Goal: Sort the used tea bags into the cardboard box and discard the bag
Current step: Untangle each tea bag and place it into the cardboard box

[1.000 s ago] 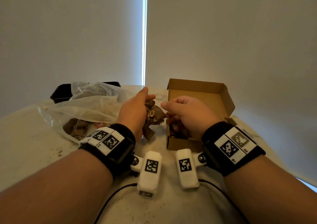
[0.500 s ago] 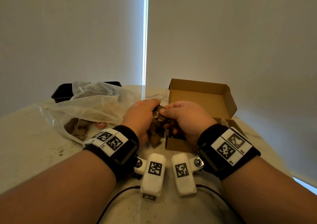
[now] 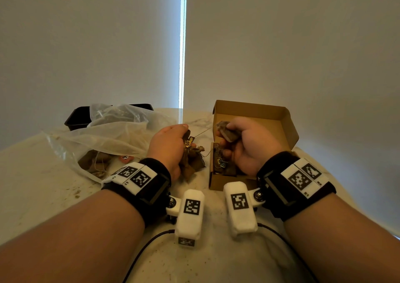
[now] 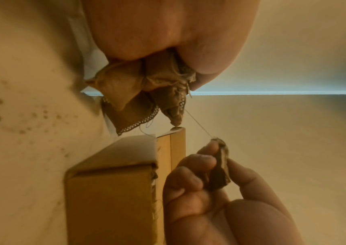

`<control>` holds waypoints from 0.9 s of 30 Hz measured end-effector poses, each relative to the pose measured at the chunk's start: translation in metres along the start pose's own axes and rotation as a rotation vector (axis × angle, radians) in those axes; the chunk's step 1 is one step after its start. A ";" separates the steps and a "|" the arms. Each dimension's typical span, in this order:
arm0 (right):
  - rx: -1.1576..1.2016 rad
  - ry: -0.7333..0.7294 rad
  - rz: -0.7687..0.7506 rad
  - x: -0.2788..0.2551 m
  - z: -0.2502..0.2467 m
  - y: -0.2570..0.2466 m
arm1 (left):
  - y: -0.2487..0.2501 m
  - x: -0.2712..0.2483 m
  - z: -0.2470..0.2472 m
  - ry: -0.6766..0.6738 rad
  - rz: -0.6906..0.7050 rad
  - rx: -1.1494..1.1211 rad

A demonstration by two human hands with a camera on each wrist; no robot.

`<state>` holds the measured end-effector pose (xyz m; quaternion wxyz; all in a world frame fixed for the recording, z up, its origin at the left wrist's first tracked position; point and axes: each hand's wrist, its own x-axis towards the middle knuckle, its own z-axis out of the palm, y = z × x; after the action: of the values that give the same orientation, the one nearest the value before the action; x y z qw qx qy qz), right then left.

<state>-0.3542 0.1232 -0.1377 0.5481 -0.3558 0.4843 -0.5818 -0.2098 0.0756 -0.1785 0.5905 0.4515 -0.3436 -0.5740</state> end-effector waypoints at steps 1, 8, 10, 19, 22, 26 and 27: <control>0.050 -0.014 -0.016 -0.001 0.000 -0.001 | 0.000 0.000 0.000 0.005 -0.011 -0.011; 0.279 -0.074 -0.144 -0.004 0.000 -0.005 | -0.001 0.003 -0.001 0.026 0.060 0.072; 0.301 -0.077 -0.178 -0.005 0.000 -0.006 | -0.002 0.005 -0.002 0.026 0.115 0.135; 0.497 -0.088 -0.267 -0.008 0.000 -0.014 | 0.001 0.005 -0.004 0.043 0.076 0.104; 0.523 -0.099 -0.285 -0.010 0.000 -0.015 | 0.000 0.003 -0.005 0.027 0.098 0.128; 0.511 -0.130 -0.282 -0.012 0.001 -0.015 | 0.001 -0.002 -0.005 -0.030 0.194 0.226; 0.510 -0.137 -0.284 -0.013 0.001 -0.015 | 0.002 -0.003 -0.005 -0.056 0.231 0.260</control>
<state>-0.3558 0.1343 -0.1215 0.5643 -0.3094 0.2299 -0.7301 -0.2048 0.0796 -0.1783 0.5791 0.4653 -0.4810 -0.4655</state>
